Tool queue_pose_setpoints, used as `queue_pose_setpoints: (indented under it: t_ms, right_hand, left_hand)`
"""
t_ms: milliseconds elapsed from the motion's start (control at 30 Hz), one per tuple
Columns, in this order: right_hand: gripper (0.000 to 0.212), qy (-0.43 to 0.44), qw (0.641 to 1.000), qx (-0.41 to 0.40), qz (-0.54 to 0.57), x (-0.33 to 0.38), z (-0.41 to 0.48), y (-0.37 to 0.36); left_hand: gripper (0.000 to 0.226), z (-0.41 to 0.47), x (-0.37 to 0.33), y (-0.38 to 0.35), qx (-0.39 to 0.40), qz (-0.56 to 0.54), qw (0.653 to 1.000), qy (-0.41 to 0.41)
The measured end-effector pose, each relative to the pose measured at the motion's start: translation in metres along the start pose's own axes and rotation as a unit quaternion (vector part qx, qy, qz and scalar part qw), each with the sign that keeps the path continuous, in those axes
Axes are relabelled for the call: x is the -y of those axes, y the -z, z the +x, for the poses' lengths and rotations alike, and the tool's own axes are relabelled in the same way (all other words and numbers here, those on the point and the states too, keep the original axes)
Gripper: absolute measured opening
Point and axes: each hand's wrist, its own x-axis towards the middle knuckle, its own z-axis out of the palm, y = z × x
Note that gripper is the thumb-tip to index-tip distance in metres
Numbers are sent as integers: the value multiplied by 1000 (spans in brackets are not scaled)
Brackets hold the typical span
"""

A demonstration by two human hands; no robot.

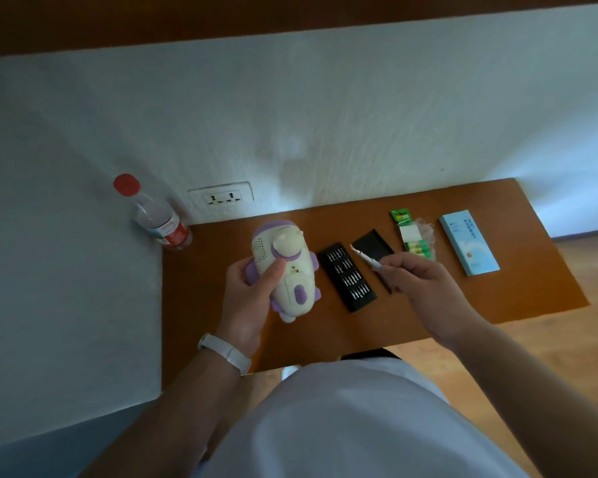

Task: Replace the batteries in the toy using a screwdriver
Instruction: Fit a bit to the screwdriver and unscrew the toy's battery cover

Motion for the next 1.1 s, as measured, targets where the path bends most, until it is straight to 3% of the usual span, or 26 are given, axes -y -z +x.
queue_pose_setpoints:
  t_ms: [200, 400, 533, 733, 1000, 1100]
  right_hand:
    - [12, -46, 997, -59, -30, -29, 11, 14]
    - [6, -56, 976, -75, -197, -67, 51, 33]
    - [8, -63, 950, -36, -304, -88, 82, 45]
    - [15, -50, 899, 33, -434, -103, 120, 47]
    - [19, -51, 877, 59, -474, -107, 142, 39]
    - [19, -51, 877, 64, -474, -109, 143, 40]
  left_hand:
    - [82, 5, 5, -13, 13, 11, 1000, 3]
    - [83, 7, 7, -34, -1, 21, 1000, 10]
    - [78, 1, 2, -50, -24, 15, 999, 18]
    - [91, -7, -2, -63, -72, 31, 996, 31]
    - [76, -14, -1, -72, -108, 34, 993, 33]
    - [82, -14, 1, -71, -121, 32, 991, 37]
